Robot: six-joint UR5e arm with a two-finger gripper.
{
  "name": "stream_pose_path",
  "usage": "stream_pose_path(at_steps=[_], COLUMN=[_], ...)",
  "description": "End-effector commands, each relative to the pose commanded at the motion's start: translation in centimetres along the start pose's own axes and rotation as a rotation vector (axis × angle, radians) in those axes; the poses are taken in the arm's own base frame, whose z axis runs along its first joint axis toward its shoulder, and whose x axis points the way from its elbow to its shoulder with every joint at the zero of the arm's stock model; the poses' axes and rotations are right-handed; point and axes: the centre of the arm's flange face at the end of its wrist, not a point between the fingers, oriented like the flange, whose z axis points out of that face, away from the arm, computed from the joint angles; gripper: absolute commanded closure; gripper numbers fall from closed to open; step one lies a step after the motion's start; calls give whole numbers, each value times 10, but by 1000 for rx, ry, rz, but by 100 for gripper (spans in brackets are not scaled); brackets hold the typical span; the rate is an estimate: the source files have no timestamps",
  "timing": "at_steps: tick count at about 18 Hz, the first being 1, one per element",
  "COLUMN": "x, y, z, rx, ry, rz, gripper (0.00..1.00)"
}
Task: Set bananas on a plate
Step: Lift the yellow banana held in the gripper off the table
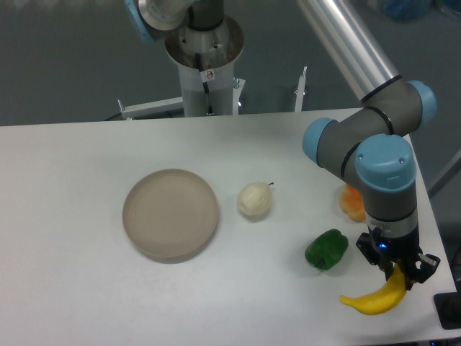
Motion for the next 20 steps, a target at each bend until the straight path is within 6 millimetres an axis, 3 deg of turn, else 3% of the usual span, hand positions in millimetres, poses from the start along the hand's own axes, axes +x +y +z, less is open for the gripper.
stream_pose_path(at_steps=[14, 16, 20], x=[3, 7, 30], y=[3, -1, 14], z=[-4, -11, -44], rx=[9, 6, -18], ry=[8, 12, 65], rz=[-1, 0, -5], gripper=[63, 63, 63])
